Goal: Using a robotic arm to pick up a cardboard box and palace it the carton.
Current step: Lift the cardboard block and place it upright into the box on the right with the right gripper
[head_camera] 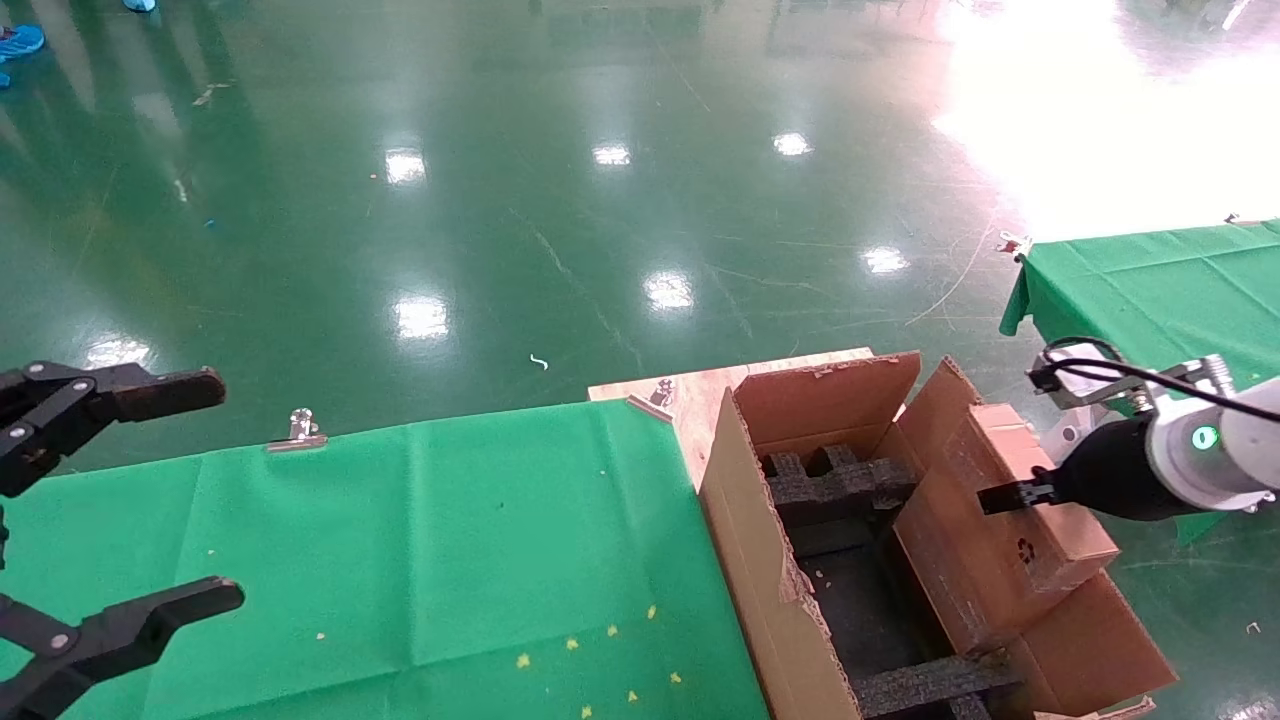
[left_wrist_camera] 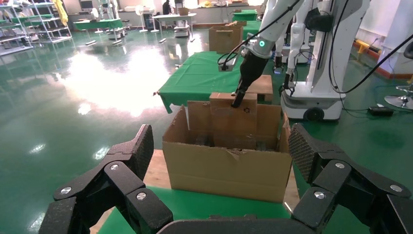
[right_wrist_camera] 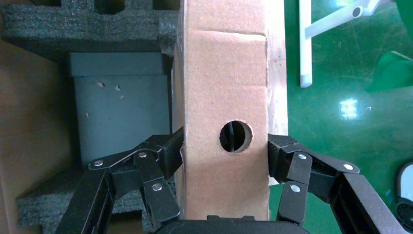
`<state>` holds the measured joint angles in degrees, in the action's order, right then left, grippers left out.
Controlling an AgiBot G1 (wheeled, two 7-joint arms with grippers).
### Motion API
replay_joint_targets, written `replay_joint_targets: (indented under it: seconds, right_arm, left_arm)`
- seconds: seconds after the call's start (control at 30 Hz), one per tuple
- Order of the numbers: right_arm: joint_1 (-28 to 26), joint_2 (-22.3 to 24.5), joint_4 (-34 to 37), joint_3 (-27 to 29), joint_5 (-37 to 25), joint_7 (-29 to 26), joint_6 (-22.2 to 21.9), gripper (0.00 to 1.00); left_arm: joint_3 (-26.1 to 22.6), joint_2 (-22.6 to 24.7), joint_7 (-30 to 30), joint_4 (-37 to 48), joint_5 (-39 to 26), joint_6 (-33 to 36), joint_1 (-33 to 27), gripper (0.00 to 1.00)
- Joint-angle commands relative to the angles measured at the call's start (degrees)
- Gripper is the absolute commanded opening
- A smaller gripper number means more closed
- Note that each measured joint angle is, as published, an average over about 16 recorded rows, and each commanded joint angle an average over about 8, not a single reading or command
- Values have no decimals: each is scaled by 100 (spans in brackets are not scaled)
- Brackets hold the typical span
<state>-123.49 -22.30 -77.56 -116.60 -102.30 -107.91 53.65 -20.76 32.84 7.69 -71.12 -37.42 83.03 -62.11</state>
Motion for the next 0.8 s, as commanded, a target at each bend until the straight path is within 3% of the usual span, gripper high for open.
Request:
replay_joint_targets:
  seconds: [0.03, 0.8]
  right_arm:
    - [83, -56, 0, -29, -48, -86, -73, 0]
    - [946, -701, 111, -288, -805, -1289, -610, 0]
  left_arm:
    - [0, 0, 0, 0, 0, 0, 0, 100]
    - [0, 0, 0, 0, 0, 0, 0, 100]
